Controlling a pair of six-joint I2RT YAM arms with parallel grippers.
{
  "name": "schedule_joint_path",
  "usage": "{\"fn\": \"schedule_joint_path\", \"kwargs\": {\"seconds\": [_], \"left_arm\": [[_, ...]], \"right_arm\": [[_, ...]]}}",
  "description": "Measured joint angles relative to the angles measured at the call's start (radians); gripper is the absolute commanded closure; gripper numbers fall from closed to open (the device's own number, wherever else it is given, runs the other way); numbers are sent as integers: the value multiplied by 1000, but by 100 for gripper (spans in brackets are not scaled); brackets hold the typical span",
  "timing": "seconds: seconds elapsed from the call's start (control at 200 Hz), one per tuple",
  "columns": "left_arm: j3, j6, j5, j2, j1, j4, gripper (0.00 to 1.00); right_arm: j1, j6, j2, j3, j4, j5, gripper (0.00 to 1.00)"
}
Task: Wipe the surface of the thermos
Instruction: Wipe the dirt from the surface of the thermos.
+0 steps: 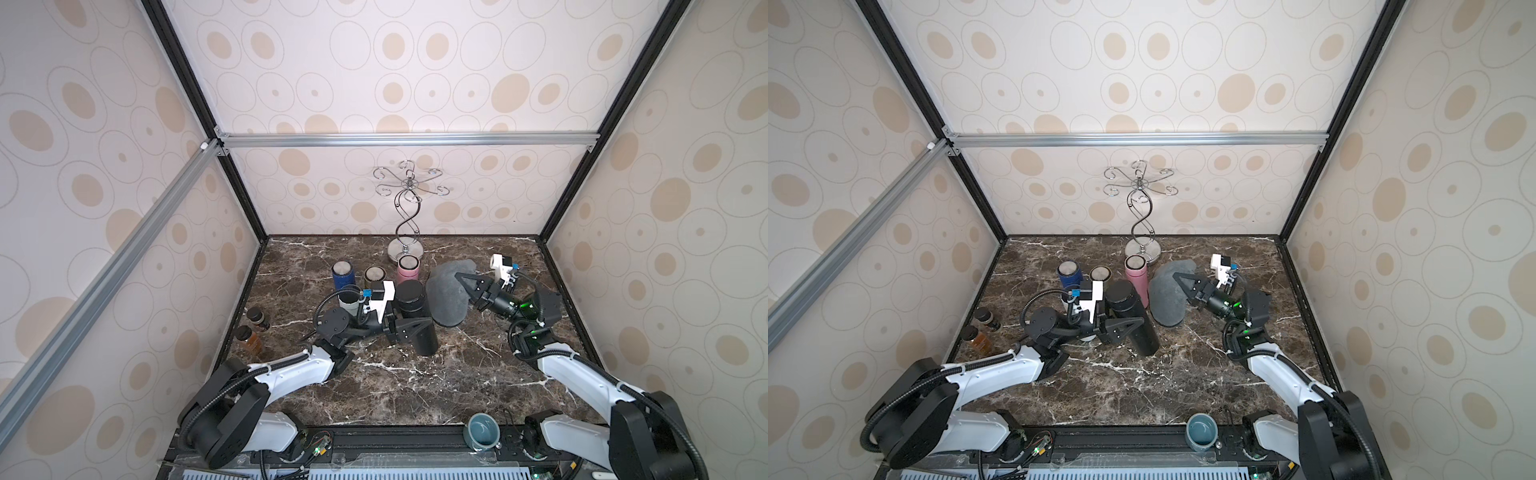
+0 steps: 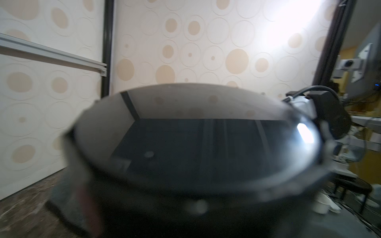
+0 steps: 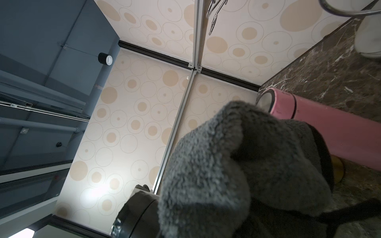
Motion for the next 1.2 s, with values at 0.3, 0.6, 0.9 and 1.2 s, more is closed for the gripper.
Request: {"fn": "schedule_joint_path", "kwargs": {"seconds": [0.3,0.6,0.9,1.2], "left_arm": [[152,-258,213,217,11,238,100],[175,-234,248,203,11,240,100],[198,-181,247,195,11,146,100],[201,-137,246,166,-3,47,100]], "right_arm": [[64,35,39,108,5,-132,100],[151,-5,26,98,-100,-128,100],[179,-6,56,-25,-68,-89,100],[177,-74,-77,-74,-265,-57,100]]}}
